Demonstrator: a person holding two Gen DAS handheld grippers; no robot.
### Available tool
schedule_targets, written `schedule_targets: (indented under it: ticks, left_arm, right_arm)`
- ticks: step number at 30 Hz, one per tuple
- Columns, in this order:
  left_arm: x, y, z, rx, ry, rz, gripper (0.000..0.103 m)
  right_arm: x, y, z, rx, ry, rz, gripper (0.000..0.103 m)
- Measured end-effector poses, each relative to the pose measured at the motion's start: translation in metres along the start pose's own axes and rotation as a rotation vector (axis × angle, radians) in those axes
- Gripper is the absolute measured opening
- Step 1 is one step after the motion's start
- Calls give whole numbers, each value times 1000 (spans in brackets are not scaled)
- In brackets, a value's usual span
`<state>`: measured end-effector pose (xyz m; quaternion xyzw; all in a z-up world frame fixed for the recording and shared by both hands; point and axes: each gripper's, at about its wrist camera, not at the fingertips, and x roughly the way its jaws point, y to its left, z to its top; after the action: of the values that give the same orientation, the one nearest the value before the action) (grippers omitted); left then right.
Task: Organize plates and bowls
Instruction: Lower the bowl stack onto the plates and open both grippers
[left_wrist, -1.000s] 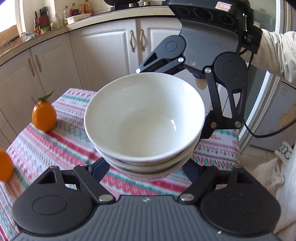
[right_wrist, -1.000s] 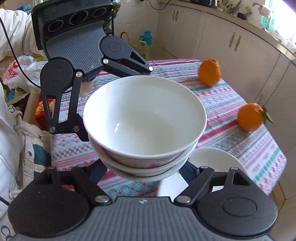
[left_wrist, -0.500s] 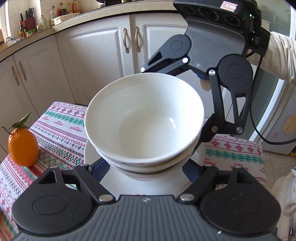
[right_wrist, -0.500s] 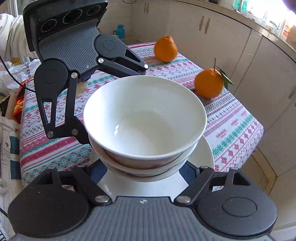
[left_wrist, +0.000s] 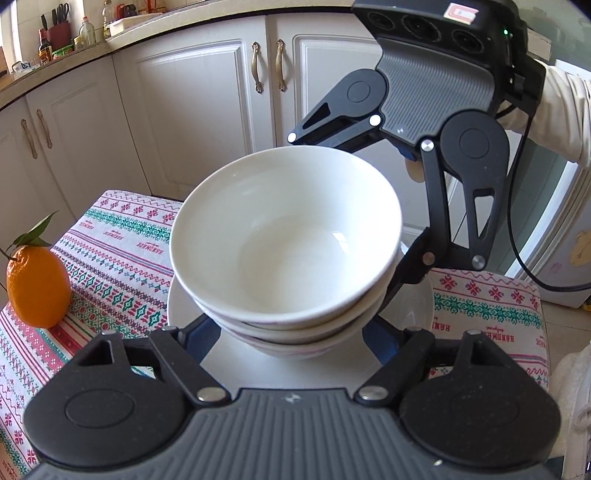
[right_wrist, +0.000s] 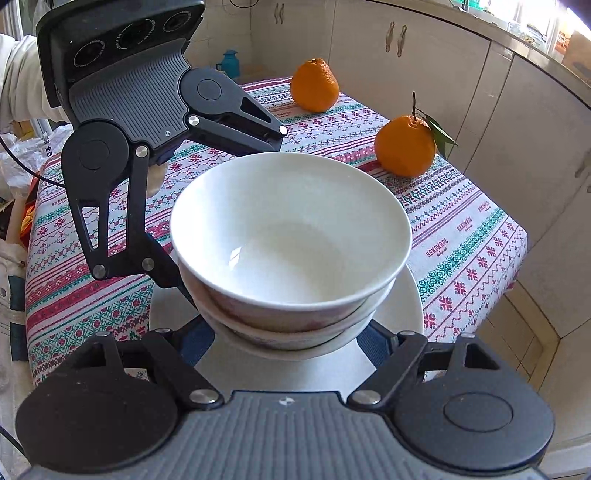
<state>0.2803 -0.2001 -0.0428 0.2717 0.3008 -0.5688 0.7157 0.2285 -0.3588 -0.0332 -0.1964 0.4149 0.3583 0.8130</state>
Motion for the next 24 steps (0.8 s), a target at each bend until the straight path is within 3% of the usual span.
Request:
schedule_targets:
  ticks: [6, 9, 13, 15, 19, 21, 24]
  left_arm:
    - [-2, -6, -1, 24, 2, 30, 84]
    - [-8, -12, -3, 39, -14, 61, 93]
    - [-22, -19, -11, 10, -45, 117, 96]
    - [-33, -26, -18, -22, -77, 172, 97]
    - [-60, -42, -34, -119, -178, 257, 101]
    - [-74, -52, -39, -190, -223, 305, 101]
    - [-86, -69, -36, -276, -224, 418, 101]
  right_arm:
    - [-1, 4, 1, 4, 9, -15, 87]
    - [-2, 4, 1, 33, 11, -17, 88]
    - [-13, 17, 0, 53, -6, -64, 98]
    - [-21, 29, -1, 65, -10, -116, 103]
    - [-32, 55, -6, 156, 13, -271, 103]
    - [-37, 65, -10, 261, 8, -346, 103]
    - [-45, 77, -10, 485, -15, -463, 103]
